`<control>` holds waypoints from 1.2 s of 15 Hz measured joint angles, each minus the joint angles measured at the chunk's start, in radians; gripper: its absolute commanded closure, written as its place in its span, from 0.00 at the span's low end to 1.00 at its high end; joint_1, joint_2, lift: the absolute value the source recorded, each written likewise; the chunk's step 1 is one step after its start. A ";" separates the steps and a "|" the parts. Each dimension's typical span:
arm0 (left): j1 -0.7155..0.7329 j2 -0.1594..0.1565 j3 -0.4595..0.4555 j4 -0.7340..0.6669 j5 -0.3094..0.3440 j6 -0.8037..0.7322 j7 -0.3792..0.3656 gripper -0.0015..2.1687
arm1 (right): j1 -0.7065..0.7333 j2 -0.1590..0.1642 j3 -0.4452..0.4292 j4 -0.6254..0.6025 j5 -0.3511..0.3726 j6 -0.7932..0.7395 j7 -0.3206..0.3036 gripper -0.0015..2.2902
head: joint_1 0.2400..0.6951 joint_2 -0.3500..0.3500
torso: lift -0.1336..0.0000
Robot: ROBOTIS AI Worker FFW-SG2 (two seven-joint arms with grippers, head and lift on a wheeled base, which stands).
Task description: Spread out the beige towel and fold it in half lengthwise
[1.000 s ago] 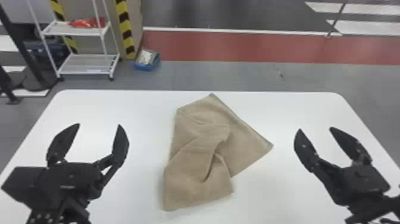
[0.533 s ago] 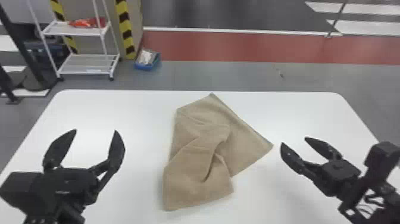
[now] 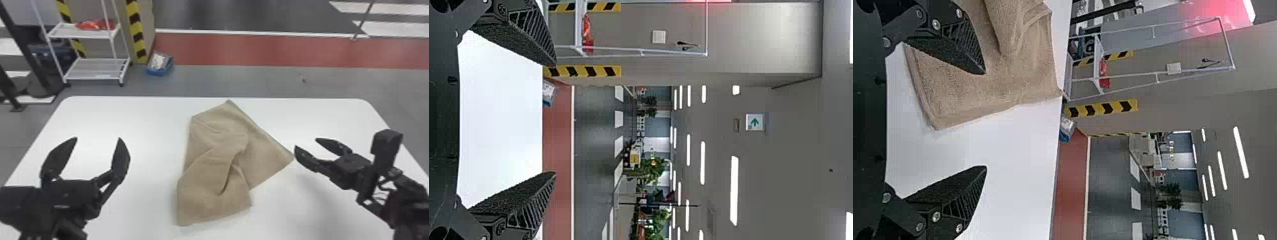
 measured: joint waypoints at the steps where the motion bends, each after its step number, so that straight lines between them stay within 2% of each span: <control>1: 0.003 0.002 0.002 -0.003 0.000 0.000 0.000 0.06 | -0.025 -0.001 0.013 0.028 0.013 0.000 0.000 0.13 | 1.00 0.44 | 0.07; 3: 0.009 0.004 0.007 -0.007 0.000 0.000 -0.001 0.06 | -0.063 -0.002 0.035 0.077 0.028 0.002 0.002 0.16 | 1.00 0.45 | 0.07; 7: 0.016 0.005 0.015 -0.011 0.000 0.000 -0.003 0.06 | -0.111 -0.003 0.076 0.148 0.057 0.031 0.008 0.17 | 1.00 0.48 | 0.07; 12: 0.016 0.005 0.015 -0.011 0.000 0.000 -0.009 0.06 | -0.141 -0.004 0.091 0.168 0.079 0.116 0.010 0.21 | 1.00 0.48 | 0.07; 13: 0.016 0.005 0.014 -0.011 0.000 0.000 -0.009 0.06 | -0.146 -0.004 0.094 0.171 0.080 0.127 0.013 0.25 | 1.00 0.48 | 0.07; 15: 0.016 0.005 0.015 -0.011 0.000 0.000 -0.009 0.06 | -0.153 -0.004 0.099 0.173 0.081 0.149 0.023 0.27 | 1.00 0.49 | 0.07; 18: 0.016 0.005 0.014 -0.011 0.000 0.000 -0.009 0.06 | -0.157 -0.005 0.099 0.173 0.081 0.175 0.033 0.41 | 1.00 0.49 | 0.07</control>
